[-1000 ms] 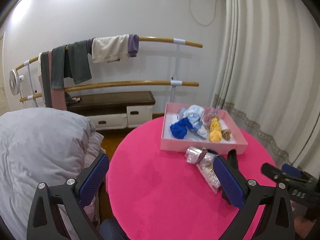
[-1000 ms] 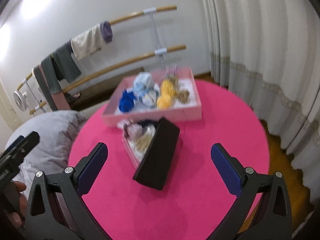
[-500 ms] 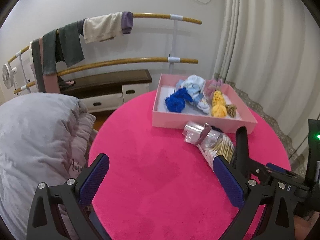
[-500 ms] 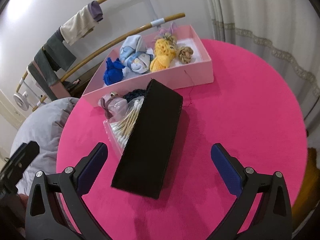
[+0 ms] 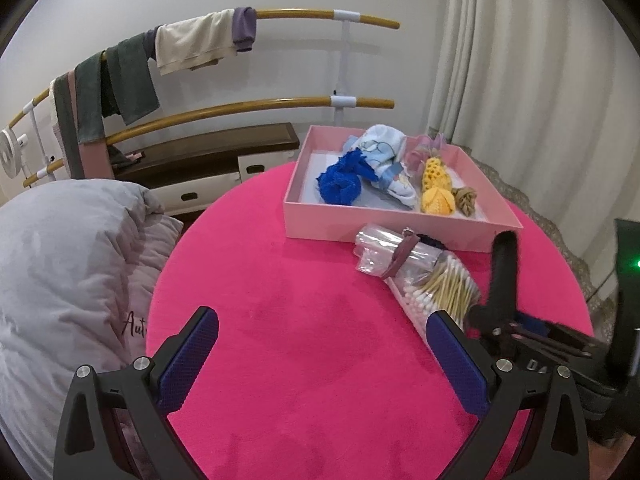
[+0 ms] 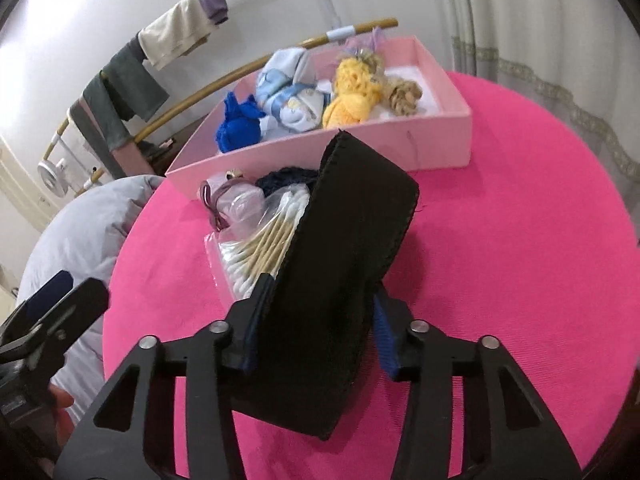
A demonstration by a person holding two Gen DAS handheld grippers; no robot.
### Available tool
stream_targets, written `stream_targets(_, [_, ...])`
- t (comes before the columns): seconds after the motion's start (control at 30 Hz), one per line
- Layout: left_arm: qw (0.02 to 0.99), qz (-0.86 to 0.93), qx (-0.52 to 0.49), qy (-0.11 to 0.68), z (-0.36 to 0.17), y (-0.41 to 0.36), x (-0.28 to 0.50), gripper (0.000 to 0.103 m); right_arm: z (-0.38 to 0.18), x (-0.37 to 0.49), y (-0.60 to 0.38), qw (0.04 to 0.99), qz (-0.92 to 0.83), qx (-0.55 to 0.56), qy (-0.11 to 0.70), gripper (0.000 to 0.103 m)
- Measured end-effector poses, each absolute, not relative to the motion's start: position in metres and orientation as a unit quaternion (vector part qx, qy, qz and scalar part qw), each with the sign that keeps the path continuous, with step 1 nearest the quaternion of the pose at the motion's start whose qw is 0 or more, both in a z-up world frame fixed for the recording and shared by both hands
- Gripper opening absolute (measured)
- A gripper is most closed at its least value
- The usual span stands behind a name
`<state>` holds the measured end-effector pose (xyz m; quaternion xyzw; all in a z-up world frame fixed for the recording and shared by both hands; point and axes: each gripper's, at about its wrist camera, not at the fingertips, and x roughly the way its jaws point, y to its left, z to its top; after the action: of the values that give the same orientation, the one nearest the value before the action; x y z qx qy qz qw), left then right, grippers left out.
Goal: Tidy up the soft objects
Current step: 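Grasp the black pouch with the right tool while the left tool grasps the cotton swab bag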
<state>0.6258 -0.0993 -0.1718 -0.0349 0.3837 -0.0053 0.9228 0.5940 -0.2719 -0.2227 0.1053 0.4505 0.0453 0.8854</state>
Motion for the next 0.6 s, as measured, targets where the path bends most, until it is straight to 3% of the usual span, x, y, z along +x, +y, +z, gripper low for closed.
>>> stream_targets(0.6, [0.903, -0.043, -0.031, 0.427, -0.223, -0.162, 0.681, 0.103, -0.21, 0.576, -0.328, 0.897, -0.023, 0.076, 0.435, 0.038])
